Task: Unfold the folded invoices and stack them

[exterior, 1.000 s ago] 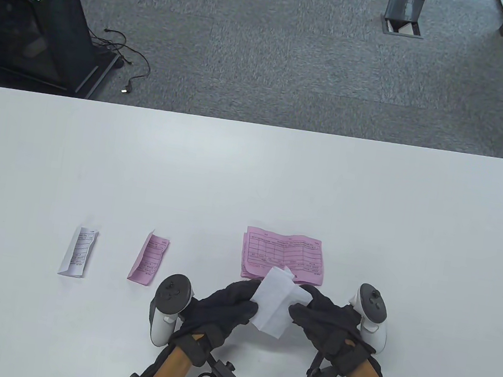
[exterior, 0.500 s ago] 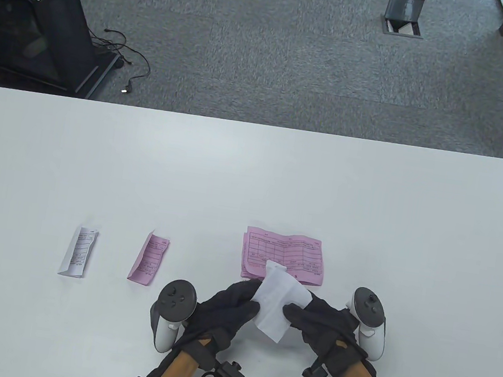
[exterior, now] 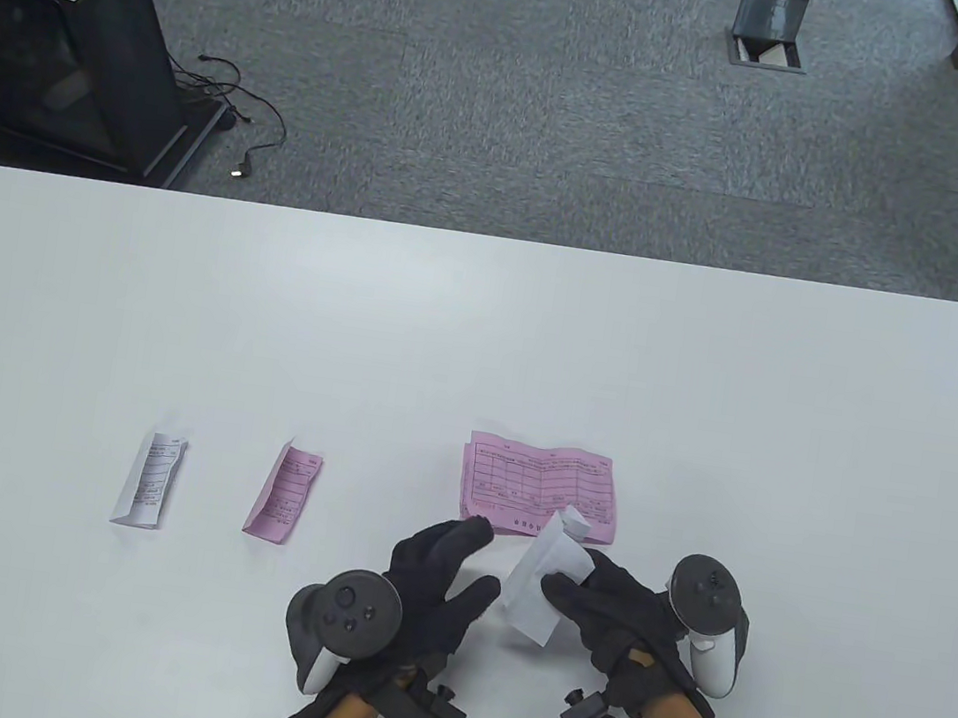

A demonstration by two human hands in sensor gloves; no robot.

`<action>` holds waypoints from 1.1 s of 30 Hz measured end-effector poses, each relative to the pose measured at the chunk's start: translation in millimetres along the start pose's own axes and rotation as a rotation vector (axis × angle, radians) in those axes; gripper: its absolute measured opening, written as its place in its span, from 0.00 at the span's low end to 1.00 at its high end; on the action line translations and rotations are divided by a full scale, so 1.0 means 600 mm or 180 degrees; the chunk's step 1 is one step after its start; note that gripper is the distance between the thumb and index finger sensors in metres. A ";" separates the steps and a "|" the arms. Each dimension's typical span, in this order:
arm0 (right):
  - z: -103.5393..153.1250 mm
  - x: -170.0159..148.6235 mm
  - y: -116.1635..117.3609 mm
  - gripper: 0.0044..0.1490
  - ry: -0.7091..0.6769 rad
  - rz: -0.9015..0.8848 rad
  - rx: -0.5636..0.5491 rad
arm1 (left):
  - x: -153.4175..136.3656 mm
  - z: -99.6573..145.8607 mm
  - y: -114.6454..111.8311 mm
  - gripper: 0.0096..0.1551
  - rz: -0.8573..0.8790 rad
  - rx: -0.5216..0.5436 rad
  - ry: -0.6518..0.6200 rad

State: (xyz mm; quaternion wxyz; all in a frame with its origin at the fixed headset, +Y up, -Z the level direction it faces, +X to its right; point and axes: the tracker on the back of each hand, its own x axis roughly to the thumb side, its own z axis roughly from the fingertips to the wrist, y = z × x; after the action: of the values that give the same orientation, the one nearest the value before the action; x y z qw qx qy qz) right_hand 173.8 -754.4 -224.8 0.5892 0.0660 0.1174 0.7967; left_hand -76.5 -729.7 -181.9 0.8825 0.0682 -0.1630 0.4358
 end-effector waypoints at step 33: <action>0.023 0.038 0.027 0.34 -0.0716 0.0320 0.0465 | -0.040 0.007 -0.015 0.23 0.1438 0.0050 0.0727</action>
State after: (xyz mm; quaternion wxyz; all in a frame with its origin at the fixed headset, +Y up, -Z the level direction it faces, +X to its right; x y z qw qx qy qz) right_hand 155.6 -735.8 -207.8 0.5516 0.2033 0.1049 0.8021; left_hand -84.0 -754.2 -186.2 0.7749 -0.0128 -0.0700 0.6280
